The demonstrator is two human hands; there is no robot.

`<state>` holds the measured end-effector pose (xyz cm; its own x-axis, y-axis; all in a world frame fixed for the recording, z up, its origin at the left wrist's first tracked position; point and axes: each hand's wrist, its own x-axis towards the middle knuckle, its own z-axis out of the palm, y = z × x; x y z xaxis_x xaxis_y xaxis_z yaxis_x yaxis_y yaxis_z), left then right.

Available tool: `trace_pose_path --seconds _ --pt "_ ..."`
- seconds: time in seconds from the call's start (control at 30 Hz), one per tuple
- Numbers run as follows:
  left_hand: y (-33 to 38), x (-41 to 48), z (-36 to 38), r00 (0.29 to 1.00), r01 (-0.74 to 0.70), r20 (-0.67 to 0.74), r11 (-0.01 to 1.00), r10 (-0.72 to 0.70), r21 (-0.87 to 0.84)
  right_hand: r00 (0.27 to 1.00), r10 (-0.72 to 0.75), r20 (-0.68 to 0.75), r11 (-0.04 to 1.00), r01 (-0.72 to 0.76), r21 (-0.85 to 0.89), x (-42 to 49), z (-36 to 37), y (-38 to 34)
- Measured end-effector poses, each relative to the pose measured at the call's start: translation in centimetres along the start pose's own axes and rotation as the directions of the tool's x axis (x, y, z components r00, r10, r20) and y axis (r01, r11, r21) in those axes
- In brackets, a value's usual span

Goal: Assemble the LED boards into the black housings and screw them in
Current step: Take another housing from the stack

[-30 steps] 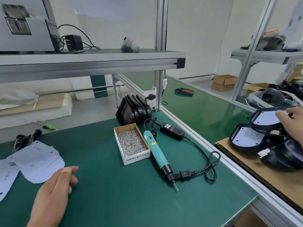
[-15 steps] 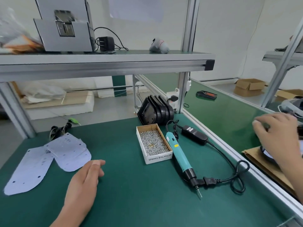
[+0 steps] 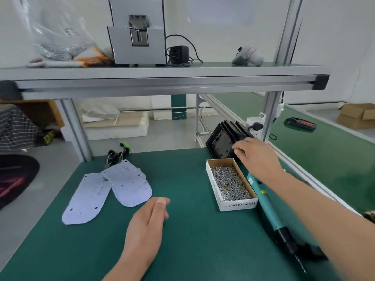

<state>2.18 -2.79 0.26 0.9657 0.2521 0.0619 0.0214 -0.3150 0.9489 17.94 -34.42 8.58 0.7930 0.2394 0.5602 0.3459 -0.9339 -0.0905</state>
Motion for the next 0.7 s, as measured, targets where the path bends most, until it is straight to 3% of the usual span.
trace_pose_path --seconds 0.1,0.27,0.5,0.7 --pt "-0.1 0.1 0.0 1.000 0.011 0.006 1.000 -0.011 0.002 0.994 -0.032 0.104 0.985 0.049 -0.164 2.8 1.7 -0.8" --pt "0.2 0.1 0.0 1.000 0.022 0.012 1.000 -0.022 -0.014 0.939 0.036 0.343 0.893 0.124 -0.434 5.8 2.9 -0.5" --pt "0.5 -0.2 -0.1 1.000 0.017 0.019 1.000 -0.016 -0.023 0.888 0.089 0.452 0.842 0.176 -0.511 6.5 2.9 -0.8" --pt "0.7 -0.2 -0.1 1.000 0.011 0.013 1.000 -0.011 -0.021 0.919 0.011 0.394 0.890 0.170 -0.423 5.9 3.1 0.1"
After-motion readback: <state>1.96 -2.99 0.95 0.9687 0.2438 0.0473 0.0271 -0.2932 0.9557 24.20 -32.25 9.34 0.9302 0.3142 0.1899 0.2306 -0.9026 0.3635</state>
